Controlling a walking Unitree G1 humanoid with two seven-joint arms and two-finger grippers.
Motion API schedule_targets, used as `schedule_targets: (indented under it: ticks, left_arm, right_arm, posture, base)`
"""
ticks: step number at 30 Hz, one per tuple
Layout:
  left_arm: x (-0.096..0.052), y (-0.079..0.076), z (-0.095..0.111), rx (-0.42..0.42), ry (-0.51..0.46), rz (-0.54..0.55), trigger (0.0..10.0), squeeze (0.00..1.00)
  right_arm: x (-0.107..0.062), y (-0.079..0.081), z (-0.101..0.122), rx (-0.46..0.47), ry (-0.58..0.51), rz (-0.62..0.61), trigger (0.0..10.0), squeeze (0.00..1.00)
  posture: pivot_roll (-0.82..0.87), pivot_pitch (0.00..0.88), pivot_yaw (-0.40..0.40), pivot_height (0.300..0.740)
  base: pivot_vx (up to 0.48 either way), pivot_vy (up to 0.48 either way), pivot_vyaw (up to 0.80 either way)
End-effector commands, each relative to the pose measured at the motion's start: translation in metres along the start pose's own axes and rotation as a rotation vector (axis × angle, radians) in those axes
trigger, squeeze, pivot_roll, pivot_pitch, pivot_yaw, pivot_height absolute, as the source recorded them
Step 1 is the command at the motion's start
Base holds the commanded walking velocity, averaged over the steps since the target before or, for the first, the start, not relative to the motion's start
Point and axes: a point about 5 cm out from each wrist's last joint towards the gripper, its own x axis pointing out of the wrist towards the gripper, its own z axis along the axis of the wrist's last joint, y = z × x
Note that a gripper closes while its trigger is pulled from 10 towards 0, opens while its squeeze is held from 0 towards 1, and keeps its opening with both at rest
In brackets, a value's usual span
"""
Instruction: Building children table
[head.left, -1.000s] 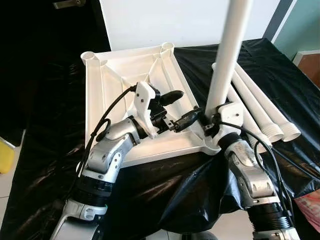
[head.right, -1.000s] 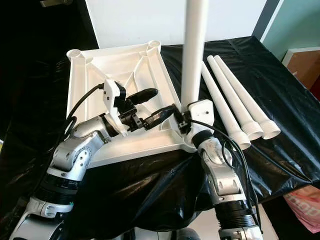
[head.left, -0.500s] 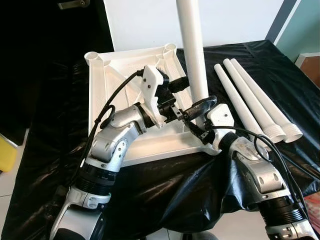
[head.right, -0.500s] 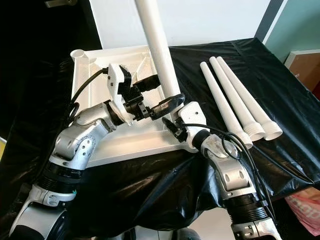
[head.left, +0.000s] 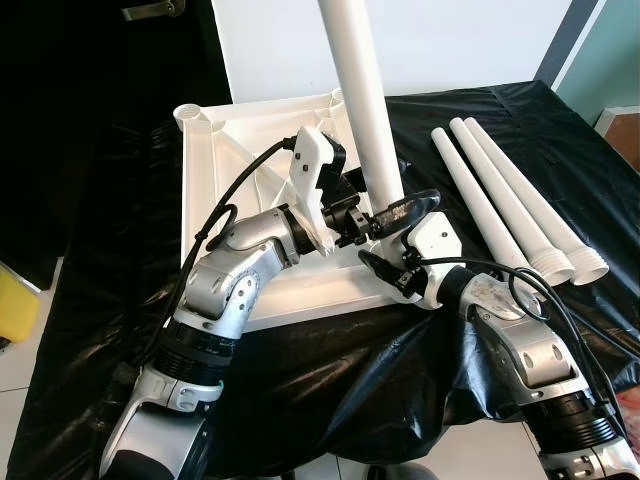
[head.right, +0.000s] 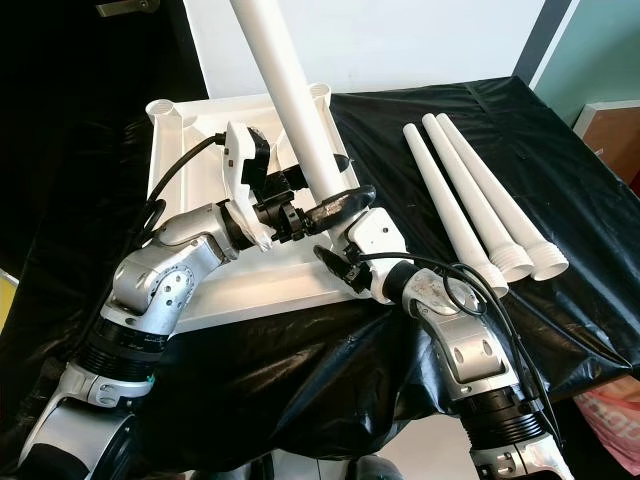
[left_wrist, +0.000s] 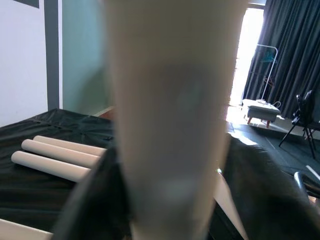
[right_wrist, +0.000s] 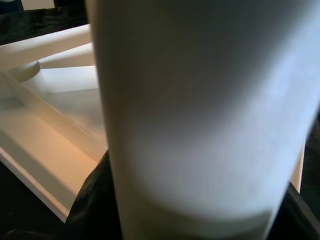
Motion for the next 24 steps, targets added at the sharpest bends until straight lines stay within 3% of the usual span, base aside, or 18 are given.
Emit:
schedule_targets:
  ticks: [1, 9, 10, 11, 12, 14, 15, 16, 17, 24]
  left_arm:
    - [0.003, -0.011, 0.001, -0.011, 0.005, -0.175, 0.0, 0.00]
    - [0.003, -0.008, 0.003, -0.003, 0.004, -0.154, 0.0, 0.00]
    - [0.004, -0.006, 0.004, -0.004, 0.008, -0.128, 3.3, 0.00]
    - [0.004, -0.006, 0.004, -0.004, 0.008, -0.128, 3.3, 0.00]
    - [0.005, -0.004, 0.005, 0.000, 0.007, -0.103, 10.0, 0.00]
    - [0.005, -0.004, 0.005, 0.000, 0.007, -0.103, 10.0, 0.00]
    - [0.006, -0.001, 0.005, -0.005, 0.011, -0.078, 10.0, 0.00]
    - [0.006, -0.001, 0.005, -0.005, 0.011, -0.078, 10.0, 0.00]
    - [0.007, 0.000, 0.006, -0.016, 0.014, -0.057, 10.0, 0.00]
    - [0.014, 0.008, 0.013, -0.023, 0.032, 0.047, 10.0, 0.00]
  right_arm:
    - [0.001, -0.002, 0.004, -0.010, -0.004, 0.008, 10.0, 0.00]
    - [0.002, -0.004, 0.005, -0.014, -0.011, 0.002, 10.0, 0.00]
    - [0.002, -0.005, 0.005, -0.013, -0.011, -0.006, 10.0, 0.00]
    - [0.002, -0.005, 0.005, -0.013, -0.011, -0.006, 10.0, 0.00]
    - [0.003, -0.007, 0.005, -0.001, -0.011, -0.020, 10.0, 0.02]
    - [0.003, -0.007, 0.005, -0.001, -0.011, -0.020, 10.0, 0.02]
    - [0.003, -0.008, 0.005, 0.010, -0.012, -0.032, 10.0, 0.85]
    - [0.003, -0.008, 0.005, 0.010, -0.012, -0.032, 10.0, 0.85]
    - [0.003, -0.009, 0.005, 0.020, -0.013, -0.038, 10.0, 1.00]
    - [0.005, -0.011, 0.007, 0.022, -0.026, -0.077, 10.0, 1.00]
  posture:
    - [-0.03, 0.099, 0.018, 0.740]
    - [-0.02, 0.094, 0.016, 0.740]
    - [-0.02, 0.092, 0.015, 0.740]
    - [-0.02, 0.092, 0.015, 0.740]
    - [-0.03, 0.091, 0.015, 0.740]
    - [-0.03, 0.091, 0.015, 0.740]
    - [-0.03, 0.089, 0.015, 0.740]
    - [-0.03, 0.089, 0.015, 0.740]
    - [-0.03, 0.088, 0.015, 0.740]
    - [-0.03, 0.081, 0.010, 0.740]
  base:
    - [0.000, 0.000, 0.00]
    - [0.000, 0.000, 0.00]
    - [0.000, 0.000, 0.00]
    - [0.000, 0.000, 0.00]
    - [0.000, 0.000, 0.00]
    - [0.000, 0.000, 0.00]
    - [0.000, 0.000, 0.00]
    - [0.000, 0.000, 0.00]
    - [0.000, 0.000, 0.00]
    - [0.000, 0.000, 0.00]
